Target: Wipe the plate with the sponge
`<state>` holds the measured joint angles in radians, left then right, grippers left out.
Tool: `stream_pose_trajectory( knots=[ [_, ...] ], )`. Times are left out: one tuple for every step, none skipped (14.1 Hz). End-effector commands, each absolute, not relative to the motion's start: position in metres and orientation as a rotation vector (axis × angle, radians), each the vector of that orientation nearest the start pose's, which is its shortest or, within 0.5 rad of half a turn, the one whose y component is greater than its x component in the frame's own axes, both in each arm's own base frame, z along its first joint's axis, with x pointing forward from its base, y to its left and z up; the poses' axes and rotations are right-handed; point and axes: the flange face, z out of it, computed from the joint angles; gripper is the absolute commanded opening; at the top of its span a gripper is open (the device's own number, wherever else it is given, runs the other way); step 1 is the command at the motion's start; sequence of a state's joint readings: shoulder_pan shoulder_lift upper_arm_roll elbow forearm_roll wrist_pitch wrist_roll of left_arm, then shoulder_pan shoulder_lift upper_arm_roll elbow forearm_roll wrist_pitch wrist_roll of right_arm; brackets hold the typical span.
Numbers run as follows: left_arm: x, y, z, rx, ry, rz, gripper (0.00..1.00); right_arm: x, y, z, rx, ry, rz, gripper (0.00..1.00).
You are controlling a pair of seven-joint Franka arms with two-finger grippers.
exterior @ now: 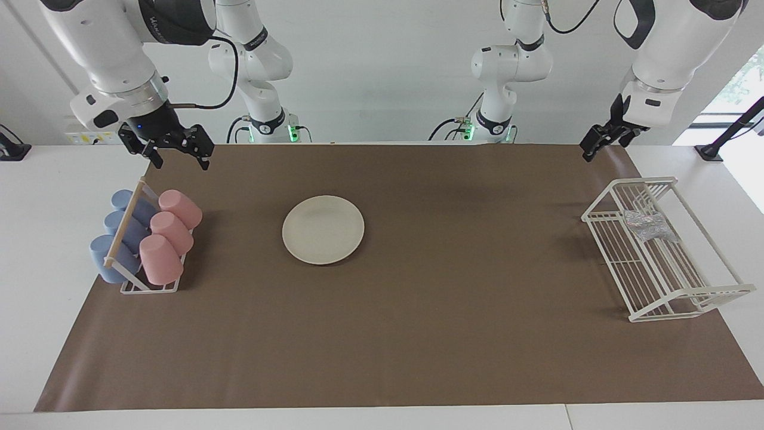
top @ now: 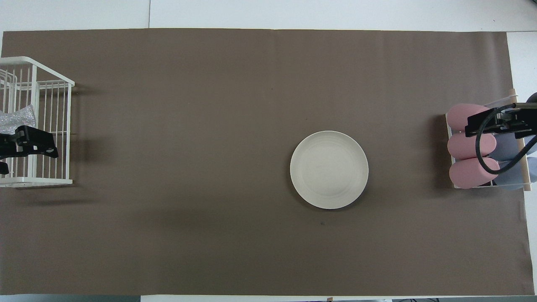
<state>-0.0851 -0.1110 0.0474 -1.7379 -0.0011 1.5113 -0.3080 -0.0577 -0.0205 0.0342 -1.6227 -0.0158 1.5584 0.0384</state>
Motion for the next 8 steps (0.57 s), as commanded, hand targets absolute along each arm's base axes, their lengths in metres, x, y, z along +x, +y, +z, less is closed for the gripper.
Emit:
stream_pose_trajectory(
  knots=[
    [0.517,-0.009,0.586,-3.144,-0.452,0.236,1.00,0.539,-0.012,0.612,-3.142,0.130,0.087,1.00],
    [0.524,-0.011,0.582,-3.149,-0.457,0.220,1.00,0.539,-0.012,0.613,-3.142,0.130,0.084,1.00],
    [0.529,-0.014,0.583,-3.150,-0.453,0.208,1.00,0.539,-0.012,0.613,-3.142,0.130,0.084,1.00],
    [0.536,-0.014,0.583,-3.146,-0.447,0.203,1.00,0.539,-0.011,0.613,-3.142,0.128,0.084,1.00],
    [0.544,-0.011,0.587,-3.136,-0.452,0.195,1.00,0.539,-0.011,0.613,-3.142,0.128,0.084,1.00],
    [0.551,-0.019,0.593,-3.131,-0.427,0.203,1.00,0.539,-0.011,0.613,-3.142,0.130,0.084,1.00],
    [0.554,-0.021,0.604,-3.103,-0.406,0.186,1.00,0.539,-0.012,0.613,-3.142,0.133,0.084,1.00],
    [0.555,-0.023,0.611,-3.094,-0.396,0.188,1.00,0.539,-0.011,0.613,-3.142,0.130,0.084,1.00]
  ],
)
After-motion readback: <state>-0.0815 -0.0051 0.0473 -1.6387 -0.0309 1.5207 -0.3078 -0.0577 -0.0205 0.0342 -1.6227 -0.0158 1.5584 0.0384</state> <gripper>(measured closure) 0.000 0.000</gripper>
